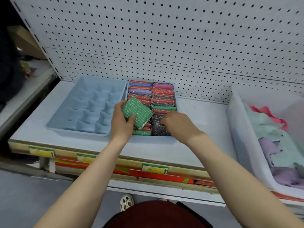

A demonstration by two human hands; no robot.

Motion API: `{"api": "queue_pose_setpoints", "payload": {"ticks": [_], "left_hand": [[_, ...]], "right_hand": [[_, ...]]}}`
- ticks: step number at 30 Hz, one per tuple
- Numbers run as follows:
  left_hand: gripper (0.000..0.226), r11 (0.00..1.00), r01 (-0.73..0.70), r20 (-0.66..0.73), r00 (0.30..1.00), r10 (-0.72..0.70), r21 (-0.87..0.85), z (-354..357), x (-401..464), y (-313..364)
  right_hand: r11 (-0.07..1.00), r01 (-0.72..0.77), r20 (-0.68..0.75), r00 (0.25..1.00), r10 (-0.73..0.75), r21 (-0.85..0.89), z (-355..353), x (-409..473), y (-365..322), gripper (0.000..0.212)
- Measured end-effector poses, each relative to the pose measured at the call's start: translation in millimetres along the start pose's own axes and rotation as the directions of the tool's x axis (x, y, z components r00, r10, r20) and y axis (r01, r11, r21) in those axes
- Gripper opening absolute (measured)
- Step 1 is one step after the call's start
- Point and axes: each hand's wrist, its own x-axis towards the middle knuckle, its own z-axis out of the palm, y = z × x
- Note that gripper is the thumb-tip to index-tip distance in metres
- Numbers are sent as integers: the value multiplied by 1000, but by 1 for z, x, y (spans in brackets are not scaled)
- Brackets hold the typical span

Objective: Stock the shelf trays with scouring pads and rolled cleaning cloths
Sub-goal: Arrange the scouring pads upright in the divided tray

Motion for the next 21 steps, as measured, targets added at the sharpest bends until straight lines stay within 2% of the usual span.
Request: {"api": "queue_pose_setpoints", "payload": {"ticks": [3, 4, 6, 8, 10, 11, 13, 15, 17, 18, 19, 21], "left_hand": [[52, 1000, 0, 12, 1000, -1, 25, -2, 0, 1], [51, 1000, 0, 12, 1000, -1, 31, -3, 1, 1], [49, 1000, -7, 12, 1000, 7, 10, -5, 2, -1], [47, 997, -27, 8, 1000, 27, -74, -7, 0, 0], [48, 980, -34, 34, 999, 41, -194, -6, -5, 6], [50, 967, -38, 70, 996, 57, -253, -4, -8, 10], [51, 947, -57, 159, 981, 112, -316, 2, -14, 14], [51, 957, -93, 197, 969, 151, -276, 7, -16, 14], [56, 980, -115, 181, 973, 144, -160, 11, -17, 11], [60, 990, -118, 178, 976, 129, -71, 12, -17, 8], [61, 990, -137, 178, 976, 127, 43, 12, -19, 4], [55, 935, -244, 201, 960, 195, 258, 10, -21, -6]], "right_hand": [[1000, 13, -2, 1000, -13, 1, 15, 3, -8, 21], [999, 1, -21, 1000, 0, 53, 17, 4, -6, 18], [958, -49, -48, 997, 66, 282, 17, 2, 0, 18], [803, -110, -93, 975, 202, 586, 10, -2, 3, 25], [558, -128, -108, 922, 371, 820, 2, -3, 3, 31], [431, -123, -72, 910, 409, 894, -1, -3, 2, 35], [215, -114, 26, 927, 374, 970, -5, -1, 0, 37], [96, -95, 59, 945, 321, 991, -5, -3, 0, 25], [97, -97, 56, 931, 362, 991, -6, -10, 1, 22], [148, -103, 36, 916, 399, 984, -4, -14, 4, 22], [236, -111, 0, 904, 427, 965, -3, -19, 6, 22], [490, -133, -95, 906, 414, 861, -2, -30, 8, 21]]}}
